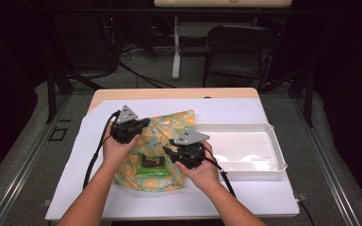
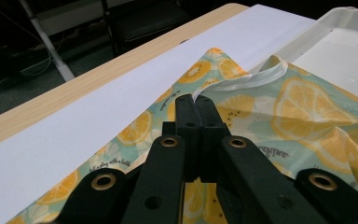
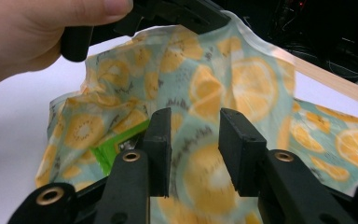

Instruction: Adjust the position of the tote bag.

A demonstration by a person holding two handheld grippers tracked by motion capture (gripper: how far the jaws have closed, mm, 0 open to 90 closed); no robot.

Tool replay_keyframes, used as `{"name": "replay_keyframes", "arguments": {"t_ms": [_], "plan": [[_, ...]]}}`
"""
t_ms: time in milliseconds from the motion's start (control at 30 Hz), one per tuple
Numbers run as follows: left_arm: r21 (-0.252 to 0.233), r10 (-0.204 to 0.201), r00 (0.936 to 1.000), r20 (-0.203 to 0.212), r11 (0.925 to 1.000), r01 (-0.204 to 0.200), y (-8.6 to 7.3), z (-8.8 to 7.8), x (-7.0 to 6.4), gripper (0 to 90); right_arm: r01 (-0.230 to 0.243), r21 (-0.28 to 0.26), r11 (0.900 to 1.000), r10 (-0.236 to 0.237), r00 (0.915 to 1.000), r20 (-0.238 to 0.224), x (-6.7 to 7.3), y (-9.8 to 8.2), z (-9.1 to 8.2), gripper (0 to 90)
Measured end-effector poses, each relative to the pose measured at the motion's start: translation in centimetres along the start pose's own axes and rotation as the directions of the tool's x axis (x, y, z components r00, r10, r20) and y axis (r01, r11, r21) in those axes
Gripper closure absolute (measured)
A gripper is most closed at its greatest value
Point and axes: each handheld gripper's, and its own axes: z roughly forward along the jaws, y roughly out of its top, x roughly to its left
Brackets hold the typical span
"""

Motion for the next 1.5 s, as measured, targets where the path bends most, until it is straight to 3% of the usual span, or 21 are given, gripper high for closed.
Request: {"name": "replay_keyframes", "arguments": {"t_ms": [133, 233, 333, 400, 633, 800, 1000, 1200, 1500], "plan": [[-0.027, -0.009, 0.9998, 0.018, 0.9996, 0.010, -0.3, -0.4, 0.0, 90.0, 0.010, 0.005, 1.000, -0.010, 0.9997, 0.021, 0.3, 0.8, 1.1, 61.6], [-0.013, 0.001, 0.9999, 0.011, 0.9999, -0.001, -0.5, -0.4, 0.3, 90.0, -0.004, 0.004, 1.000, 0.003, 0.9994, 0.034, 0.3, 1.3, 1.8, 60.4], [-0.027, -0.029, 0.9991, 0.031, 0.9992, 0.030, -0.9, -0.6, 0.7, 90.0, -0.018, 0.020, 1.000, 0.017, 0.9989, 0.044, 0.1, 1.6, 2.5, 59.9], [-0.023, -0.028, 0.9991, 0.030, 0.9993, 0.029, -1.0, -0.7, 0.8, 90.0, -0.027, 0.030, 0.999, 0.026, 0.9985, 0.049, 0.1, 1.6, 2.9, 60.4], [-0.040, -0.034, 0.9988, 0.036, 0.9986, 0.035, -1.2, -0.9, 1.0, 90.0, -0.017, 0.078, 0.997, 0.011, 0.9971, 0.075, 0.3, 1.4, 3.3, 73.1], [-0.036, -0.039, 0.9986, 0.035, 0.9985, 0.041, -1.5, -0.8, 1.1, 88.9, -0.023, 0.085, 0.996, 0.016, 0.9964, 0.084, 0.2, 1.5, 3.0, 87.9], [-0.065, -0.047, 0.9983, 0.035, 0.9966, 0.049, -1.5, -1.2, 1.2, 77.1, -0.026, 0.073, 0.997, 0.021, 0.9969, 0.076, 0.2, 1.7, 2.4, 90.0], [-0.105, -0.086, 0.9958, 0.031, 0.9905, 0.089, -1.2, -2.8, 1.6, 61.1, -0.014, 0.048, 0.999, 0.010, 0.9972, 0.074, 0.2, 2.6, 1.5, 90.0], [-0.155, -0.085, 0.9963, -0.010, 0.9845, 0.082, -1.0, -6.0, 1.2, 54.0, -0.002, 0.055, 0.998, -0.004, 0.9948, 0.101, -1.6, 4.5, 2.2, 90.0]]}}
